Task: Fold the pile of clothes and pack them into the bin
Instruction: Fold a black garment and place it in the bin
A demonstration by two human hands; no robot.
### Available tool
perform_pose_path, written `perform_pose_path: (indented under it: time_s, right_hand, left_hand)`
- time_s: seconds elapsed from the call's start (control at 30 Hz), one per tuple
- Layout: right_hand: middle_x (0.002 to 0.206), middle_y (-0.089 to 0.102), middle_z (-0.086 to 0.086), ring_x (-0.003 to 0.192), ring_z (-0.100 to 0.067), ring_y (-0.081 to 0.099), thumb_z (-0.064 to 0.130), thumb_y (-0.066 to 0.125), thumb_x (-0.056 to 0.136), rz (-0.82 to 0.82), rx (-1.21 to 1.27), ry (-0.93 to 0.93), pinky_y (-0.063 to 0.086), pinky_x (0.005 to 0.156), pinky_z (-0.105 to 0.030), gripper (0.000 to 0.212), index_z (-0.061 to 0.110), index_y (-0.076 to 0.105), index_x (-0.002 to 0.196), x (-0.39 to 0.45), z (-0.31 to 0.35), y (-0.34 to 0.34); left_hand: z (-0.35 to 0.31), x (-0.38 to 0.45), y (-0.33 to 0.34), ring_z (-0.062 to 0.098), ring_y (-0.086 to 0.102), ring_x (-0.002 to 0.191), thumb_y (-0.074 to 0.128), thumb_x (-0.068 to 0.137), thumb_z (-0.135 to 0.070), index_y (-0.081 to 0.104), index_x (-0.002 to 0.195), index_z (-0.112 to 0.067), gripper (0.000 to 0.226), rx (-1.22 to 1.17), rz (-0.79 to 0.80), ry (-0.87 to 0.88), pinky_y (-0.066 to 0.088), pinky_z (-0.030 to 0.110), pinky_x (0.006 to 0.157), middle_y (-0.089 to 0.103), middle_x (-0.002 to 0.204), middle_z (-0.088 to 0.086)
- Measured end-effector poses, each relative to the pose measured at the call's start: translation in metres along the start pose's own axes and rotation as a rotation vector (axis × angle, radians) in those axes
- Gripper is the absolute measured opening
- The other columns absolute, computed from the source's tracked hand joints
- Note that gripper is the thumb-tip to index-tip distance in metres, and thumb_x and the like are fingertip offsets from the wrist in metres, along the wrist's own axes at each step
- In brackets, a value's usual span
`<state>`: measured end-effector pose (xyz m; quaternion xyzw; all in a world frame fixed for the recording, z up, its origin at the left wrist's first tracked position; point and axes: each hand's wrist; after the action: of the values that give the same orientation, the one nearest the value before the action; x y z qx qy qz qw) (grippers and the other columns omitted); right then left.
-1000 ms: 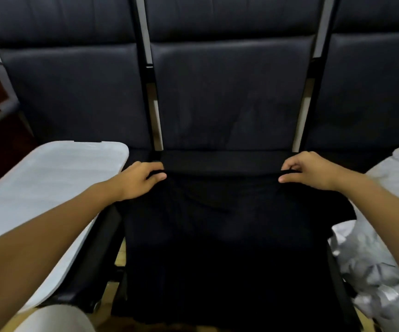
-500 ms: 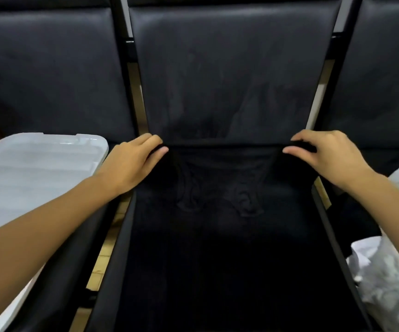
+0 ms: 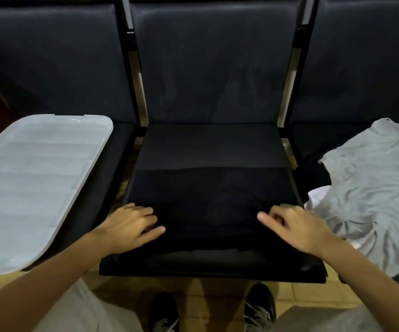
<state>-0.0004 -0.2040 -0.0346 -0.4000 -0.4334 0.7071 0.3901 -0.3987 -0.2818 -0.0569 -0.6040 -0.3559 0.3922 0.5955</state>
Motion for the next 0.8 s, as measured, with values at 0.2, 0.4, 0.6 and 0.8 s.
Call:
perform_pose_path:
  time_s: [0.2,0.4,0.6,0.8]
  right_hand:
    - [0.122,0.054,-0.013,0.115,-0.032,0.056,0.055,0.065,0.087,-0.143,-0.026,0.439,0.048,0.090,-0.038,0.072,0.005,0.044,0.135,-0.016,-0.013,0.014]
    - [0.125,0.061,-0.012,0.119,-0.027,0.059,0.045,0.074,0.084,0.073,0.131,0.525,0.048,0.093,-0.033,0.063,0.006,0.048,0.127,0.000,-0.016,0.003]
    - [0.128,0.058,-0.007,0.120,-0.027,0.057,0.042,0.064,0.091,0.040,0.361,0.519,0.048,0.093,-0.034,0.049,0.016,0.053,0.131,0.005,-0.053,-0.013]
    - [0.082,0.065,-0.005,0.076,-0.019,0.065,0.023,0.069,0.083,-0.142,0.583,0.568,0.050,0.060,-0.027,0.013,0.017,0.064,0.093,-0.002,-0.098,-0.044]
  left_hand:
    - [-0.051,0.102,-0.041,0.011,0.057,0.089,0.024,0.101,-0.050,0.057,0.090,-0.027,0.042,-0.068,0.012,0.012,0.041,0.030,0.086,0.045,0.087,-0.015]
    - [-0.121,0.242,-0.048,0.021,0.038,0.132,0.053,0.097,-0.030,0.035,0.144,-0.023,0.051,-0.180,0.179,0.018,0.032,0.038,0.108,0.041,0.144,0.001]
    - [-0.161,0.336,-0.035,0.029,0.041,0.131,0.069,0.089,-0.034,0.035,0.142,-0.020,0.065,-0.269,0.426,-0.134,0.029,0.044,0.111,0.044,0.142,0.006]
    - [-0.161,0.376,-0.047,0.021,0.056,0.110,0.077,0.083,-0.028,0.061,0.099,-0.028,0.022,-0.556,0.325,-0.167,0.046,0.033,0.089,0.057,0.109,-0.003]
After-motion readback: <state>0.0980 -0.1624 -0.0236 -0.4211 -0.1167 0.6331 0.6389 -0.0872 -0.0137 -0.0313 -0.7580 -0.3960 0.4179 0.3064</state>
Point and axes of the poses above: each hand's wrist, its own x-axis towards the middle knuckle, its own y-axis out of the palm, z = x × y
